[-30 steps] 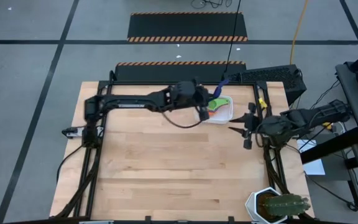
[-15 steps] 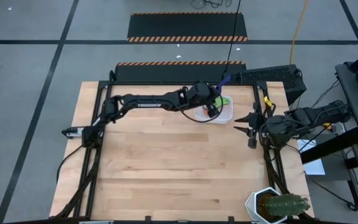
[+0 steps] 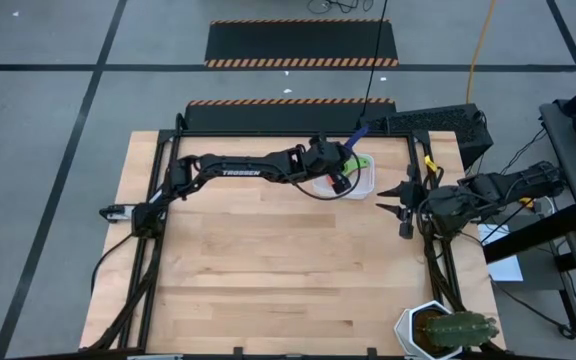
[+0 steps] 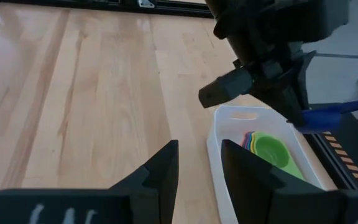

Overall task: Nest measuring cups in basket
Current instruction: Stack the purple measuring cup on top of the green measuring cup in the white bin

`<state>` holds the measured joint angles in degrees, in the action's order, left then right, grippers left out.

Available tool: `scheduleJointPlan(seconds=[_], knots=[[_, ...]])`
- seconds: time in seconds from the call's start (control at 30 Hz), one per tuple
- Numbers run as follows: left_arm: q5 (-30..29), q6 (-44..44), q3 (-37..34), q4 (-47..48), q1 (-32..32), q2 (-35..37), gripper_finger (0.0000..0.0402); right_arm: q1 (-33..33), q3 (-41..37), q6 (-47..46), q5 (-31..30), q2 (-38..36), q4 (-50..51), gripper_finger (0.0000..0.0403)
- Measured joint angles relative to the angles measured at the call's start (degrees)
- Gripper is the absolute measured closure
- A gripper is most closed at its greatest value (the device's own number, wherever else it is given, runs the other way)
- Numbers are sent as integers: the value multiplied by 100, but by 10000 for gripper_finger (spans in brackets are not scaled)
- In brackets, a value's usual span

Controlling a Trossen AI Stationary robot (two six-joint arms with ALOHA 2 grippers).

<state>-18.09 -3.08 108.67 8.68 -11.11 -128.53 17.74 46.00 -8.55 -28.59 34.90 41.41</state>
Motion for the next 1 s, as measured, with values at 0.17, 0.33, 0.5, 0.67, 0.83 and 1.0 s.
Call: scheduleJointPlan(seconds=[0.17, 0.33, 0.5, 0.67, 0.83, 1.0], knots=[[0, 110, -14, 136, -12, -219, 387, 0, 0, -25, 8, 2, 2, 287], [-2, 197, -3, 92, 4, -229, 376, 0, 0, -22, 17, 2, 0, 287], [0, 331, -18, 327, 11, -280, 379, 0, 0, -20, 26, 2, 2, 287], [26, 434, -11, 449, 10, -262, 377, 0, 0, -20, 28, 2, 2, 287], [46, 535, -53, 626, 0, -262, 368, 0, 0, -20, 30, 2, 2, 287], [46, 510, -57, 623, -2, -262, 366, 0, 0, -20, 30, 2, 0, 287]])
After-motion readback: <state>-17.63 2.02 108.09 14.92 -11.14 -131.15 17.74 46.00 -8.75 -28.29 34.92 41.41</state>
